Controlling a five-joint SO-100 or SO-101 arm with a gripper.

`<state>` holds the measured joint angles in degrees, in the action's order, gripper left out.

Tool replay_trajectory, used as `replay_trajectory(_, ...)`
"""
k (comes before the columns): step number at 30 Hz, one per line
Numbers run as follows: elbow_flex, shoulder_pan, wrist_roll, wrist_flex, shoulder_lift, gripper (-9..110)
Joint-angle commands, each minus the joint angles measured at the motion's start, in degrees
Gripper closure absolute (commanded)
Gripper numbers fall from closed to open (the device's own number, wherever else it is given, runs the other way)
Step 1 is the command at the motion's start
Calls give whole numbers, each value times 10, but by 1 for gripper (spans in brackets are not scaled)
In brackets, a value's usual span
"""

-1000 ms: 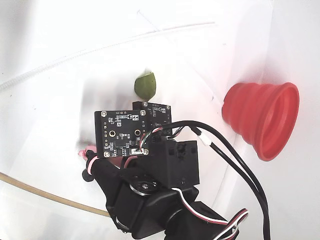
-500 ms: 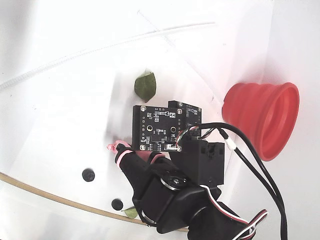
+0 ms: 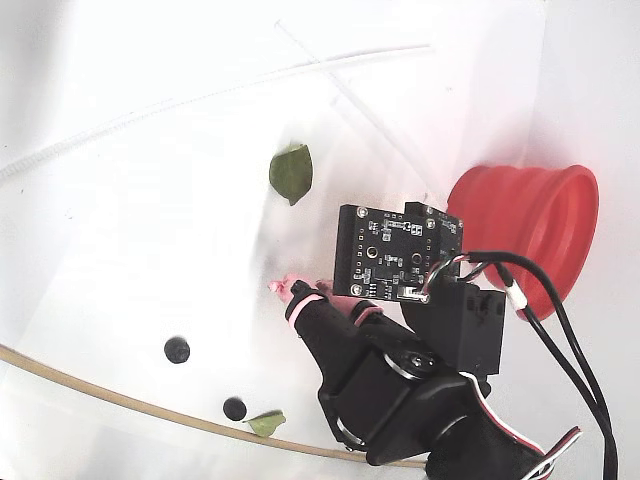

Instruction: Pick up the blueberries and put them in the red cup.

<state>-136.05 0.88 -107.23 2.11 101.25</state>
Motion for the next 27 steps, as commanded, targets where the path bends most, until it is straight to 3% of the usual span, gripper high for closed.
replay_trajectory(1, 16, 13, 0, -3, 69, 92)
replay_trajectory(27, 26, 91, -12, -29, 178, 92)
